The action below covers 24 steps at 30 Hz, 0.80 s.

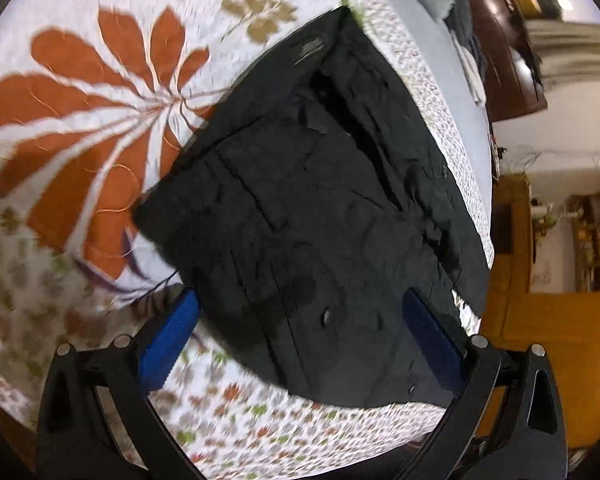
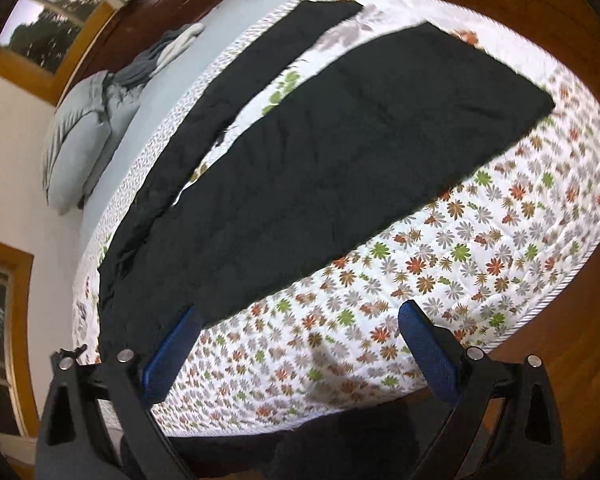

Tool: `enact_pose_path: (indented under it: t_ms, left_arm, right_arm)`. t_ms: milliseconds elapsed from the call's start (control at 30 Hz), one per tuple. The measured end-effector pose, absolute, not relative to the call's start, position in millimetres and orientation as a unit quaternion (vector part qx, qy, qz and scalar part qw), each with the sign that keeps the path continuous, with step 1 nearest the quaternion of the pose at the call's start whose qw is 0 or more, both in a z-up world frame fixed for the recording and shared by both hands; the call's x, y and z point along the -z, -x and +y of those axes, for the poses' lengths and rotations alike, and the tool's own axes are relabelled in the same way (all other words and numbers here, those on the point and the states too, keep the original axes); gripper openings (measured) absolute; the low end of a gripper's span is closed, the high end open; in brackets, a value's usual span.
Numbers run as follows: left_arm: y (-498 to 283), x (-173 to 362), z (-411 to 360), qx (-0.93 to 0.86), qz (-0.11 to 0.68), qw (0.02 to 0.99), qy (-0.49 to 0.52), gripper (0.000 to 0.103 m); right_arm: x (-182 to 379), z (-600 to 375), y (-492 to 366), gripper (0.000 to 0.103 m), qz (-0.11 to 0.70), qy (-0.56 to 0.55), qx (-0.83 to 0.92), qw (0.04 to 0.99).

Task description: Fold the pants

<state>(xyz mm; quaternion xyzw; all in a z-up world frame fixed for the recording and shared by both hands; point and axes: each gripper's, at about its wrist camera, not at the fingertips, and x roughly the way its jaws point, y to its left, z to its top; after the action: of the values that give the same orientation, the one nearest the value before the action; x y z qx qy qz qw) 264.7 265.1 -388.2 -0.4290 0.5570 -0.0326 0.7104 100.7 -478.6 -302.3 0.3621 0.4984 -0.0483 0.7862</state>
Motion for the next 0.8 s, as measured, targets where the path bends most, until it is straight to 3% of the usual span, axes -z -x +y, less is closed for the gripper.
enact_pose_path:
  t_ms: [167, 200, 233, 267, 333, 400, 467, 533, 633, 767, 800]
  left_arm:
    - [-271.0, 400.5, 256.7, 0.008, 0.563, 0.706, 0.43, 0.099]
    - [-271.4, 398.1, 253.2, -0.002, 0.56, 0.716, 0.416, 0.089]
    - [-272.5, 395.6, 247.2, -0.017, 0.567, 0.723, 0.395, 0.064]
    - [-275.0, 395.3, 244.0, -0.039, 0.578, 0.728, 0.366, 0.055]
    - [-274.9, 394.6, 241.1, -0.051, 0.578, 0.733, 0.354, 0.047]
    - [-273.9, 394.7, 240.5, -0.046, 0.577, 0.734, 0.355, 0.048]
    - [-273.9, 395.4, 241.5, -0.036, 0.574, 0.731, 0.367, 0.058]
    - [-276.5, 396.9, 246.8, -0.016, 0.566, 0.733, 0.378, 0.078]
    - [-287.8, 396.2, 234.6, -0.022, 0.566, 0.739, 0.364, 0.09]
    - [-288.3, 395.5, 224.5, -0.053, 0.571, 0.743, 0.345, 0.091]
    - [-287.3, 393.9, 223.6, -0.074, 0.573, 0.744, 0.336, 0.077]
  right_arm:
    - [319.5, -510.5, -111.0, 0.099, 0.485, -0.4, 0.051, 0.776]
    - [321.8, -526.3, -111.2, 0.099, 0.472, -0.416, 0.058, 0.775]
    - [324.6, -539.6, -110.2, 0.099, 0.46, -0.435, 0.067, 0.771]
    - [328.8, -554.0, -108.4, 0.099, 0.448, -0.459, 0.074, 0.764]
    - [340.2, -590.3, -100.8, 0.099, 0.411, -0.518, 0.094, 0.744]
    - [352.8, -621.1, -92.0, 0.099, 0.381, -0.559, 0.114, 0.728]
    - [362.1, -641.1, -86.2, 0.099, 0.356, -0.59, 0.12, 0.715]
    - [368.5, -656.0, -86.4, 0.1, 0.336, -0.609, 0.112, 0.71]
    - [373.6, -668.6, -95.2, 0.1, 0.322, -0.61, 0.103, 0.716]
    - [391.9, -689.0, -110.8, 0.1, 0.313, -0.641, 0.097, 0.694]
    - [391.8, -691.2, -113.1, 0.1, 0.309, -0.643, 0.095, 0.694]
